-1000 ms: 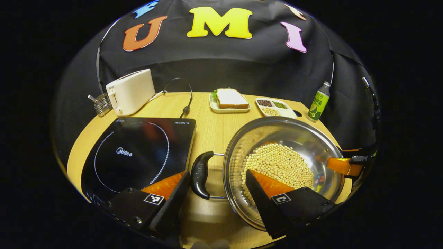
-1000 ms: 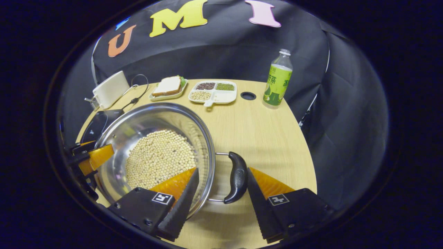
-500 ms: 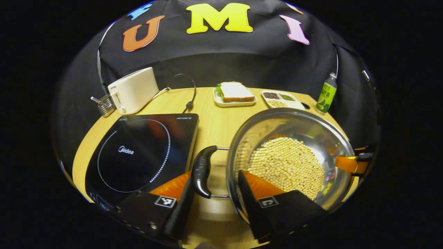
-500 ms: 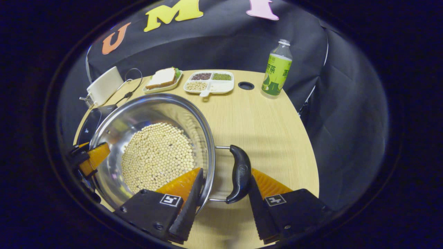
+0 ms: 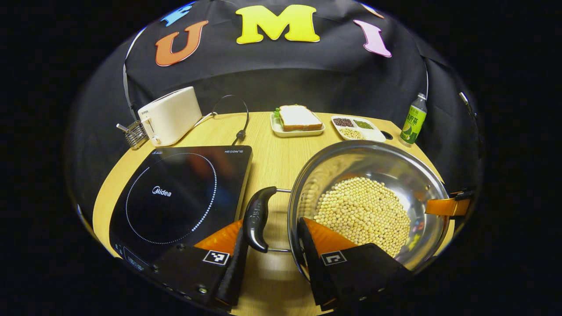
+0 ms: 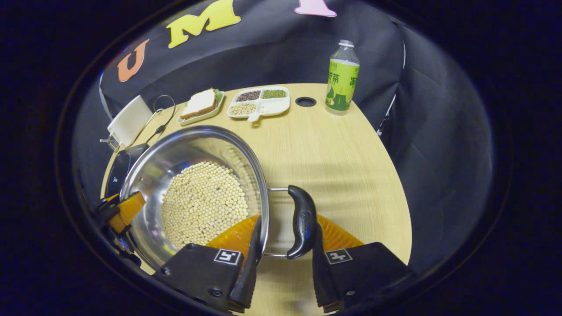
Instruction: First push the handle of the pot to place it horizontally, then grasp the pot with both hands and set it on the induction cooktop.
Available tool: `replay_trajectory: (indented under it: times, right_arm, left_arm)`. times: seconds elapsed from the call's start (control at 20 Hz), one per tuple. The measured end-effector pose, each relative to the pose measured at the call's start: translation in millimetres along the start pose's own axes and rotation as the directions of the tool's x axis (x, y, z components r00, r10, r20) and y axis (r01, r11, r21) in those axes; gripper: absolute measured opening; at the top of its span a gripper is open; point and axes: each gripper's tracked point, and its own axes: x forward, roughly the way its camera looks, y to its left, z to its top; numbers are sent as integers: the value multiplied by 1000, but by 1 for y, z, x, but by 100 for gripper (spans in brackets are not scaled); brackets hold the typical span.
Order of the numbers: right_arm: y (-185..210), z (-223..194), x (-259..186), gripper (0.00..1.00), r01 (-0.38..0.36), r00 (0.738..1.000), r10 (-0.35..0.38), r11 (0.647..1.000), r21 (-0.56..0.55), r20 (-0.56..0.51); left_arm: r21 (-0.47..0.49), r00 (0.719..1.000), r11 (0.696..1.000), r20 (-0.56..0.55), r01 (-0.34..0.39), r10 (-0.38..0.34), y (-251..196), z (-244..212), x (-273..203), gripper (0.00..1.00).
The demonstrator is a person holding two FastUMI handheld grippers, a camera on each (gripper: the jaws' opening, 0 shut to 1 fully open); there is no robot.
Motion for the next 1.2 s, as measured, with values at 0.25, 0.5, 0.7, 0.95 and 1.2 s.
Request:
replay_trajectory:
  times: [0.25, 0.5, 0.7, 0.95, 1.2]
  right_arm:
    - [2, 4, -9, 53, -5, 1000, 5, 1000, 1, 13]
    - [8, 8, -21, 56, -16, 1000, 15, 1000, 11, 25]
    - [14, 20, -31, 53, -17, 999, 16, 1000, 13, 50]
    - [27, 30, -43, 53, -26, 997, 26, 1000, 10, 72]
    - [50, 39, -56, 53, -41, 995, 40, 999, 5, 91]
  left_arm:
    - [-4, 1000, 1000, 13, 17, -17, 0, 4, -7, 59]
    - [-6, 999, 1000, 35, 27, -27, 5, 16, -13, 59]
    - [-12, 998, 999, 49, 36, -35, 10, 27, -20, 59]
    - [-21, 997, 999, 69, 36, -35, 23, 41, -30, 59]
    - [-31, 996, 999, 87, 27, -25, 42, 55, -41, 59]
